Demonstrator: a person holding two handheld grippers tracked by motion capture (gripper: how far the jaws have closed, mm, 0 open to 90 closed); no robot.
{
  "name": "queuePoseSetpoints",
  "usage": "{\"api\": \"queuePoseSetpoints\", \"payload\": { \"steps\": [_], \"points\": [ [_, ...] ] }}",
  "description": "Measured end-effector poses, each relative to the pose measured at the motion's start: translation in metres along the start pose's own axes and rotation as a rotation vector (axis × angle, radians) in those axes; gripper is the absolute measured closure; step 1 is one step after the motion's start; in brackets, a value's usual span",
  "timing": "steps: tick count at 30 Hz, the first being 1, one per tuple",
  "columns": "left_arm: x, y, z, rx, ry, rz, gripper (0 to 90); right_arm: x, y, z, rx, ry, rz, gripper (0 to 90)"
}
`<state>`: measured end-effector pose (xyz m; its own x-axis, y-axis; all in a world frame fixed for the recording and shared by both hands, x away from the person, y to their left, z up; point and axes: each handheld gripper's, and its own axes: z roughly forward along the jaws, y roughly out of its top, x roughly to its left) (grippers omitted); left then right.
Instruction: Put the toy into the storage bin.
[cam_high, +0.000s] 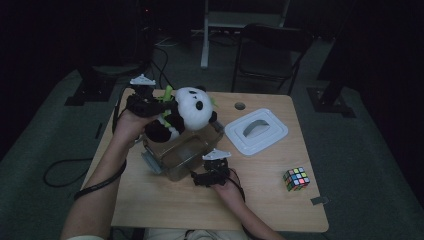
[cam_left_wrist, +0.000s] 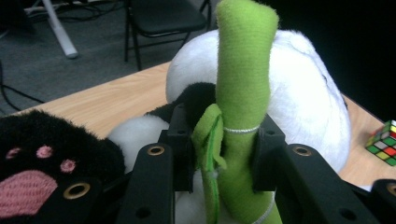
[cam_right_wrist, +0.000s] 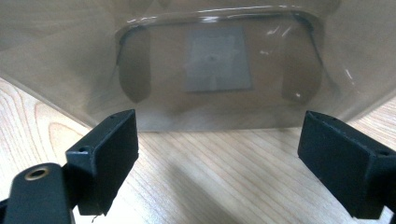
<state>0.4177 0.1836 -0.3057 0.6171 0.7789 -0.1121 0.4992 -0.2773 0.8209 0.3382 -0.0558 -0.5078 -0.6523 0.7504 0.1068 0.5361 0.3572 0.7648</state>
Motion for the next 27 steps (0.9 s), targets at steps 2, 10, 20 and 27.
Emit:
{"api": "queuePoseSetpoints", "payload": {
  "steps": [2, 10, 20, 27],
  "points": [
    [-0.003, -0.002, 0.003, 0.007, 0.008, 0.003, 68.5, -0.002, -0.001, -0.002, -0.007, -0.001, 0.004, 12.0],
    [-0.016, -0.017, 0.018, 0.057, -0.001, 0.023, 68.2, -0.012, -0.006, -0.011, -0.017, -0.015, 0.013, 12.0],
    [-0.033, -0.028, 0.026, 0.085, 0.033, 0.085, 67.1, -0.022, -0.011, -0.015, -0.019, -0.024, 0.038, 12.0],
    [-0.039, -0.036, 0.028, 0.098, 0.049, 0.107, 66.7, -0.023, -0.012, -0.014, -0.011, -0.022, 0.037, 12.0]
  ]
}}
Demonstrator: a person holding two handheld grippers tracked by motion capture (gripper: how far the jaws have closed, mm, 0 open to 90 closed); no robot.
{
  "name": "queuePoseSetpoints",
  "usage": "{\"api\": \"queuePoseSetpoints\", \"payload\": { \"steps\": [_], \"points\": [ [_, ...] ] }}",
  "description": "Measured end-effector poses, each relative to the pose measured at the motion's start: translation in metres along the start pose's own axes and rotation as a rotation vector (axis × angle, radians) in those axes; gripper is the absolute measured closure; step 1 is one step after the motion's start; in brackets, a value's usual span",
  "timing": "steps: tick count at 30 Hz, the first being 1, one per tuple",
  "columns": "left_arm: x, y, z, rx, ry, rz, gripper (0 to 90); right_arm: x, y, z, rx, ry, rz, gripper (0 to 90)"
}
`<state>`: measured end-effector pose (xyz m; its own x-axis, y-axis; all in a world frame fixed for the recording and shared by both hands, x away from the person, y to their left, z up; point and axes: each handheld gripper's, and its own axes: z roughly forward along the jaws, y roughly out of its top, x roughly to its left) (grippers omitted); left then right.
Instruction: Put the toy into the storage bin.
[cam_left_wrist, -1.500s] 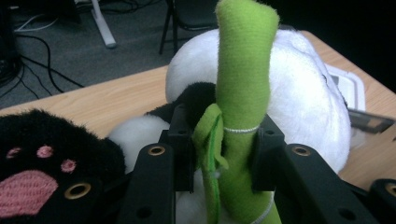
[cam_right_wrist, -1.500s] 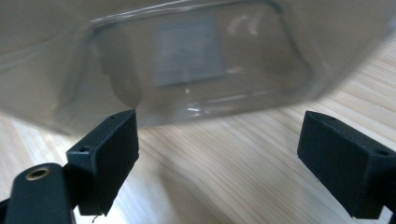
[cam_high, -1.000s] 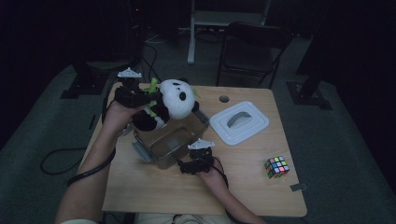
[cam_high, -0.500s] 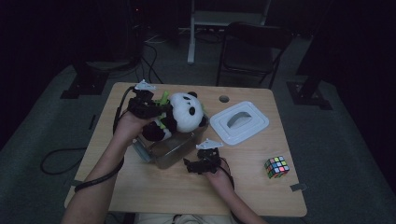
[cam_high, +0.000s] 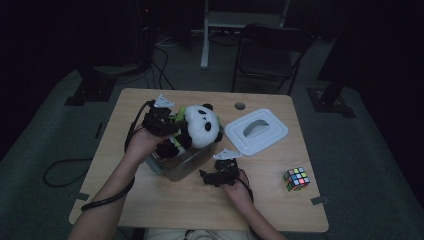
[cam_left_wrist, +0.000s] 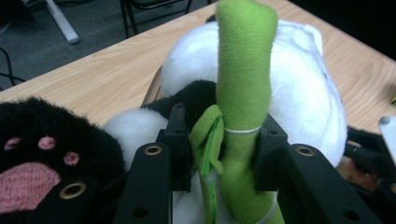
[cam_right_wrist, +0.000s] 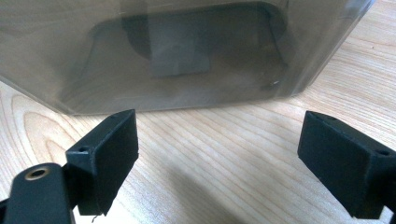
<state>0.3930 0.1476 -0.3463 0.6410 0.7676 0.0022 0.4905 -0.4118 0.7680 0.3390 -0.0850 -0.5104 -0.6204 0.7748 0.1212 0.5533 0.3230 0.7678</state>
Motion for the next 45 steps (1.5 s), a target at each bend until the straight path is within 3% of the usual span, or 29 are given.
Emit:
{"api": "queuePoseSetpoints", "payload": {
  "steps": [3, 6, 12, 15, 18, 21, 24, 27, 31, 43, 45],
  "points": [
    [-0.002, -0.003, 0.001, 0.004, 0.005, 0.021, 66.8, -0.001, 0.0, 0.0, -0.001, 0.004, -0.001, 12.0],
    [-0.005, -0.007, 0.004, 0.02, 0.007, 0.068, 67.0, -0.002, 0.0, -0.001, 0.001, 0.002, 0.003, 12.0],
    [-0.002, -0.011, 0.01, 0.047, -0.011, 0.073, 66.9, -0.006, 0.0, -0.003, 0.001, 0.01, 0.016, 12.0],
    [0.001, -0.018, 0.02, 0.106, -0.027, 0.066, 66.8, -0.008, 0.0, -0.004, -0.003, 0.018, 0.025, 12.0],
    [0.006, -0.031, 0.037, 0.165, -0.073, 0.032, 64.7, -0.009, 0.0, -0.004, -0.002, 0.023, 0.027, 12.0],
    [0.003, -0.038, 0.048, 0.202, -0.075, 0.053, 58.8, -0.01, 0.0, -0.004, 0.002, 0.029, 0.026, 12.0],
    [0.007, -0.038, 0.046, 0.182, -0.09, 0.027, 47.1, -0.012, -0.001, -0.004, 0.005, 0.031, 0.029, 12.0],
    [0.008, -0.037, 0.045, 0.173, -0.1, 0.04, 43.2, -0.015, 0.0, -0.005, 0.006, 0.036, 0.031, 12.0],
    [0.011, -0.035, 0.043, 0.17, -0.122, 0.04, 42.3, -0.016, 0.0, -0.008, 0.002, 0.035, 0.018, 12.0],
    [0.028, -0.024, 0.019, 0.076, -0.154, 0.037, 40.5, -0.019, 0.0, -0.01, 0.005, 0.047, 0.009, 12.0],
    [0.031, -0.022, 0.015, 0.057, -0.145, 0.032, 40.6, -0.019, -0.001, -0.01, 0.005, 0.048, 0.007, 12.0]
  ]
}}
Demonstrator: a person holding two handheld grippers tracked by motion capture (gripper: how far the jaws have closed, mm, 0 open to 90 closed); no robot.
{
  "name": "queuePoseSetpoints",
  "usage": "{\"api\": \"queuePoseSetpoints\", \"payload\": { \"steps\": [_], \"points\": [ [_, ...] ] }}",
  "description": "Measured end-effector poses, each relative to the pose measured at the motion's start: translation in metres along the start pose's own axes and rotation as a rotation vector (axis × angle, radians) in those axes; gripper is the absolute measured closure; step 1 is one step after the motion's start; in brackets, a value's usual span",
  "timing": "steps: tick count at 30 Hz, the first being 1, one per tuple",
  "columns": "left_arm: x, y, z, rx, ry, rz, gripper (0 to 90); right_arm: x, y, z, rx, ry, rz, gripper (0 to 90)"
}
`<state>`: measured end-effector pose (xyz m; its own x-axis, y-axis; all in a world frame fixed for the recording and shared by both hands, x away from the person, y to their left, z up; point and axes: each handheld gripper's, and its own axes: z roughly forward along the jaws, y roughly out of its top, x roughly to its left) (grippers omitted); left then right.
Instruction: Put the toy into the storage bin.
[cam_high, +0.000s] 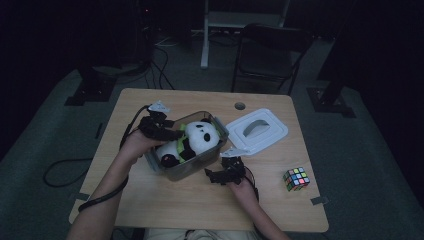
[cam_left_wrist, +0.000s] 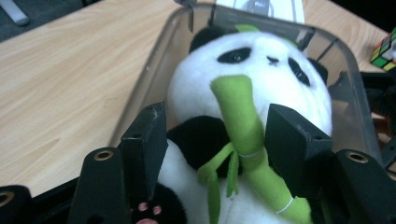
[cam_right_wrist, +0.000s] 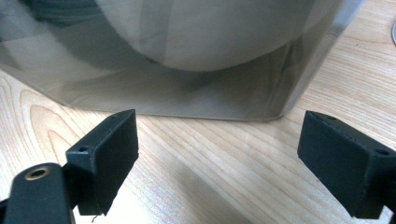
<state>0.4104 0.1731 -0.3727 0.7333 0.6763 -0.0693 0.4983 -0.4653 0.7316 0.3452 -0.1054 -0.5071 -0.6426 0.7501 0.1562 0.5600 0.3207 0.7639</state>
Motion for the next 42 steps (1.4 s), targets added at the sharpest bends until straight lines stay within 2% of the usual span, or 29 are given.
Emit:
{"api": "queuePoseSetpoints", "payload": {
  "steps": [6, 9, 15, 16, 17, 20, 24, 27, 31, 36, 42],
  "points": [
    [0.015, -0.003, -0.017, -0.034, 0.055, -0.039, 40.7, 0.0, -0.001, 0.0, 0.006, 0.008, 0.0, 12.0],
    [0.021, -0.007, -0.022, -0.027, 0.082, -0.047, 40.8, -0.001, -0.001, 0.0, 0.007, 0.013, 0.0, 12.1],
    [0.029, -0.013, -0.025, -0.031, 0.1, -0.057, 40.8, 0.0, -0.001, 0.001, 0.007, 0.012, -0.002, 12.0],
    [0.038, -0.016, -0.027, -0.048, 0.109, -0.069, 40.8, 0.0, -0.001, 0.001, 0.009, 0.014, 0.002, 12.0],
    [0.041, -0.017, -0.028, -0.051, 0.119, -0.078, 40.8, 0.0, -0.001, 0.001, 0.01, 0.015, 0.001, 12.1],
    [0.049, -0.02, -0.027, -0.044, 0.122, -0.085, 40.7, 0.0, -0.001, 0.001, 0.012, 0.015, 0.0, 12.0],
    [0.054, -0.027, -0.022, -0.011, 0.116, -0.088, 40.7, -0.001, -0.002, 0.002, 0.014, 0.015, 0.003, 12.1],
    [0.057, -0.031, -0.02, -0.016, 0.1, -0.105, 40.7, -0.001, -0.002, 0.002, 0.017, 0.014, 0.002, 12.1],
    [0.056, -0.034, -0.017, -0.003, 0.096, -0.091, 40.8, 0.0, -0.001, 0.003, 0.017, 0.016, 0.001, 12.1],
    [0.055, -0.039, -0.008, 0.036, 0.125, -0.074, 40.7, 0.001, -0.002, 0.004, 0.018, 0.019, 0.0, 12.0],
    [0.059, -0.042, -0.009, 0.013, 0.103, -0.096, 39.9, 0.0, -0.001, 0.003, 0.017, 0.017, -0.001, 12.1]
  ]
}}
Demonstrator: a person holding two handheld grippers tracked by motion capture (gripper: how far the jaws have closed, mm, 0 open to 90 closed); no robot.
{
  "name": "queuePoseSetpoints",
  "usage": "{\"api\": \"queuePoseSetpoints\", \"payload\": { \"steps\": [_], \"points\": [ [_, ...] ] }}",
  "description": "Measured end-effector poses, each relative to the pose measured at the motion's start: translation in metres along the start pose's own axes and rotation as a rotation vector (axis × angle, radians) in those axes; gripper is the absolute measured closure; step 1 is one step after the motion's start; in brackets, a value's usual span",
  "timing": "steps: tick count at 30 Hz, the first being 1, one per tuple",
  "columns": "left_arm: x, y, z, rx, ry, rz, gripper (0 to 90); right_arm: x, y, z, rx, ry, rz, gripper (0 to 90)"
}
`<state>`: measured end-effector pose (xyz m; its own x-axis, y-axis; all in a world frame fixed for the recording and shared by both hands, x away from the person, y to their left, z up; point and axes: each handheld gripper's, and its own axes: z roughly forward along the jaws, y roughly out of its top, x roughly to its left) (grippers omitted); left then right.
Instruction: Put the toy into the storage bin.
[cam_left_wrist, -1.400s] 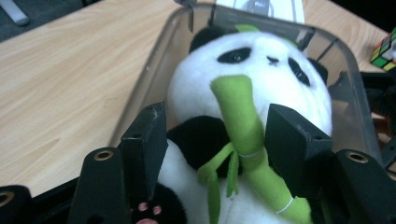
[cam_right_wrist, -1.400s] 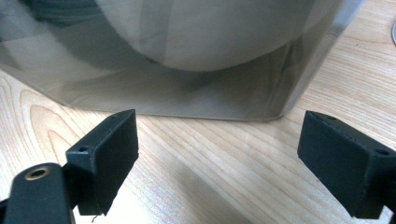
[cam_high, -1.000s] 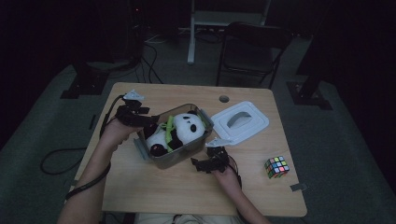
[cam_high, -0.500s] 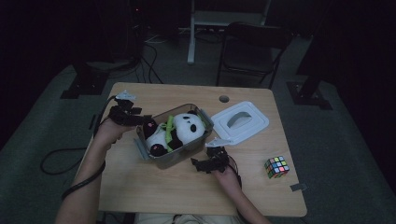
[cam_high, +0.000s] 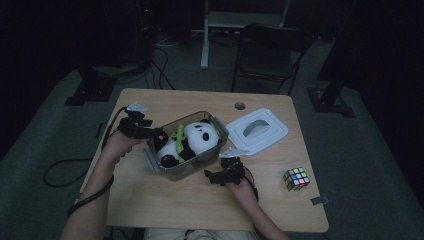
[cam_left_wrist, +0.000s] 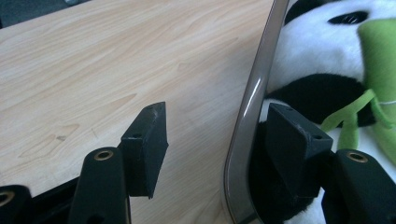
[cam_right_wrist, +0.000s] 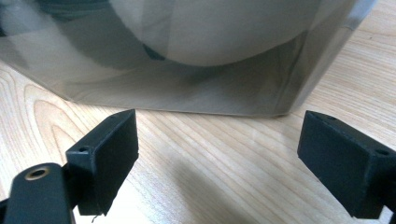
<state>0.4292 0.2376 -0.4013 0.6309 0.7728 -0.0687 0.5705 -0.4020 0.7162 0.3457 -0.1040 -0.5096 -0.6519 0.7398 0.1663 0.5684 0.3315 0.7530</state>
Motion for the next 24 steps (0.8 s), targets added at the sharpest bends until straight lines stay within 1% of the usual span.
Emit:
{"api": "queuePoseSetpoints", "payload": {
  "steps": [1, 3, 4, 5, 7, 8, 9, 10, 12, 14, 16, 17, 18, 20, 23, 24],
  "points": [
    [0.001, 0.001, -0.001, -0.008, 0.002, -0.013, 36.4, -0.001, 0.0, 0.0, -0.002, 0.0, 0.0, 12.1],
    [0.001, 0.001, -0.001, -0.008, 0.002, -0.013, 35.0, -0.001, 0.0, 0.0, -0.002, 0.002, 0.003, 12.1],
    [0.006, 0.002, -0.002, -0.03, -0.005, -0.026, 29.8, -0.002, 0.0, 0.0, -0.001, -0.001, 0.006, 12.1],
    [0.008, 0.003, -0.003, -0.04, -0.001, -0.031, 26.0, -0.002, 0.0, 0.0, -0.001, 0.001, 0.006, 12.1],
    [0.011, 0.003, -0.003, -0.066, -0.001, -0.047, 25.6, -0.002, 0.0, 0.001, 0.0, -0.001, 0.004, 12.1],
    [0.013, 0.003, -0.002, -0.069, -0.002, -0.06, 21.7, -0.002, 0.0, 0.001, 0.001, -0.002, 0.003, 12.0],
    [0.014, 0.004, -0.001, -0.069, 0.002, -0.062, 18.6, -0.003, 0.0, 0.001, 0.001, 0.0, 0.004, 12.1],
    [0.016, 0.004, -0.001, -0.077, 0.007, -0.071, 18.5, -0.003, 0.0, 0.001, 0.002, 0.0, 0.005, 12.1],
    [0.021, 0.004, 0.001, -0.082, 0.004, -0.088, 17.6, -0.003, 0.0, 0.001, 0.002, 0.0, 0.006, 12.1],
    [0.025, 0.004, 0.002, -0.084, 0.016, -0.096, 10.1, -0.003, 0.0, 0.0, 0.002, -0.001, 0.007, 12.1],
    [0.03, 0.003, 0.004, -0.088, 0.028, -0.109, 10.0, -0.004, 0.0, 0.0, 0.0, -0.002, 0.009, 12.1],
    [0.033, 0.003, 0.006, -0.085, 0.029, -0.123, 8.1, -0.004, 0.0, 0.0, -0.001, -0.004, 0.008, 12.0],
    [0.036, 0.003, 0.007, -0.078, 0.028, -0.139, 0.6, -0.005, 0.0, 0.0, -0.001, -0.004, 0.01, 12.1],
    [0.041, 0.001, 0.01, -0.084, 0.055, -0.143, 0.4, -0.005, 0.0, 0.0, -0.001, -0.002, 0.012, 12.1],
    [0.048, -0.002, 0.015, -0.097, 0.071, -0.157, 0.4, -0.005, 0.0, 0.0, -0.003, 0.0, 0.012, 12.0],
    [0.051, -0.004, 0.018, -0.097, 0.07, -0.165, 0.4, -0.005, 0.0, 0.0, -0.002, 0.001, 0.014, 12.1]
  ]
}}
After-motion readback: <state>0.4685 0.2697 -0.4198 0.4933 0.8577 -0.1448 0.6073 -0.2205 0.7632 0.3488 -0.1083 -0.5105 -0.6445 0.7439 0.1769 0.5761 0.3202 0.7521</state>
